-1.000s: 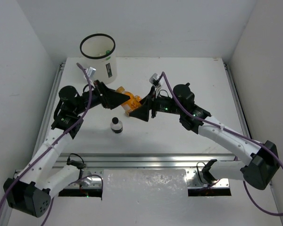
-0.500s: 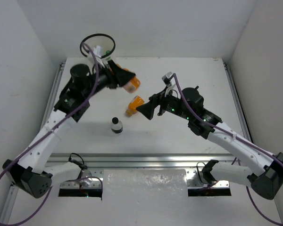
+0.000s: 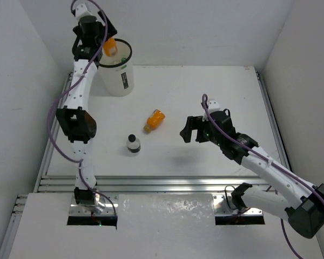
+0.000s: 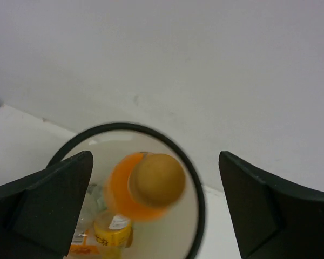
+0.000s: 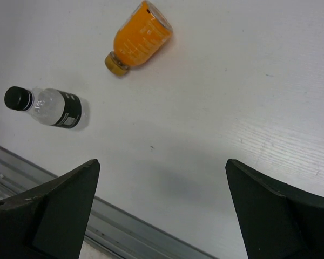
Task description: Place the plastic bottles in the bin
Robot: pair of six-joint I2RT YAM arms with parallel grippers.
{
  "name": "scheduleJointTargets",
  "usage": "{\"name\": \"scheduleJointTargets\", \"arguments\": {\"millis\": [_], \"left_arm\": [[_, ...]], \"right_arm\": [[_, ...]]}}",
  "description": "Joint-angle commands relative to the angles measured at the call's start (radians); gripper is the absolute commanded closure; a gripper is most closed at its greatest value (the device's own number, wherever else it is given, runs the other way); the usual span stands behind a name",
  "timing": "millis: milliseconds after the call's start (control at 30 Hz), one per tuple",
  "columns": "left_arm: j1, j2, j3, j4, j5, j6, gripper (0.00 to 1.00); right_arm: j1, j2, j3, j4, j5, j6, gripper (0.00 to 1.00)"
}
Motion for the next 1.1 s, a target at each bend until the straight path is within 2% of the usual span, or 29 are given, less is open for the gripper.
{"name": "scheduleJointTargets", "arguments": {"millis": [0,67,133,200,233,300,333,367,400,433,467,500,533,567,667,867,967,1000,1067], "left_arm": [[0.005,0.015,0.049,-0.026,0.03,0.055,0.0],[0.005,-0.095,-0.08,0.088,-0.007,0.05,0.0],[0.007,-0.168,-0.141,0.099,-0.021,0.055,0.0],[0.002,-0.213,-0.098,0.003,-0.029,0.064,0.0],[-0.005,-0.283,-0.092,-0.039,-0.049,0.061,0.0],[-0.008,-0.392,-0.169,-0.129,-0.041,0.029,0.0],[-0.008,-0.542,-0.325,-0.139,-0.015,0.017,0.0],[-0.008,-0.624,-0.427,-0.135,0.0,-0.011,0.0],[-0.008,-0.802,-0.537,-0.098,0.019,-0.023,0.0],[-0.01,-0.895,-0.743,-0.08,0.023,-0.039,0.0],[-0.01,-0.973,-0.83,-0.05,0.031,-0.063,0.0],[-0.01,-1.118,-0.913,-0.044,0.045,-0.065,0.0],[-0.01,-1.185,-1.045,-0.044,0.052,-0.069,0.0],[-0.01,-1.289,-1.099,-0.044,0.068,-0.074,0.0],[-0.01,-1.4,-1.253,-0.073,0.101,-0.045,0.0],[-0.01,-1.398,-1.374,-0.107,0.172,0.043,0.0],[-0.01,-1.408,-1.441,-0.066,0.221,0.049,0.0],[-0.01,-1.41,-1.481,-0.052,0.239,0.047,0.0],[-0.01,-1.408,-1.523,0.0,0.307,0.047,0.0]], "right_arm": [[-0.008,0.015,-0.005,0.029,-0.049,0.0,0.01],[-0.01,0.063,0.0,0.058,-0.065,0.015,0.01],[-0.013,0.119,0.019,0.095,-0.089,0.031,0.01],[-0.012,0.239,0.075,0.147,-0.141,0.055,0.01],[-0.011,0.285,0.098,0.164,-0.149,0.087,0.01],[-0.008,0.427,0.188,0.187,-0.125,0.127,0.01],[-0.004,0.516,0.246,0.197,-0.102,0.176,0.01],[-0.001,0.556,0.274,0.219,-0.074,0.198,0.01],[0.002,0.598,0.3,0.227,-0.073,0.212,0.01],[0.005,0.674,0.364,0.224,-0.06,0.247,0.01],[0.01,0.711,0.398,0.201,-0.045,0.265,0.01],[0.013,0.745,0.432,0.183,-0.021,0.3,0.01],[0.021,0.808,0.488,0.169,-0.005,0.313,0.01],[0.024,0.837,0.516,0.143,0.004,0.325,0.01],[0.033,0.952,0.627,0.06,0.03,0.37,0.01],[0.065,1.101,0.753,0.028,0.055,0.385,0.02],[0.071,1.141,0.771,0.038,0.062,0.358,0.1],[0.073,1.132,0.741,0.067,0.066,0.333,0.19],[0.076,1.117,0.715,0.117,0.09,0.251,0.25]]}}
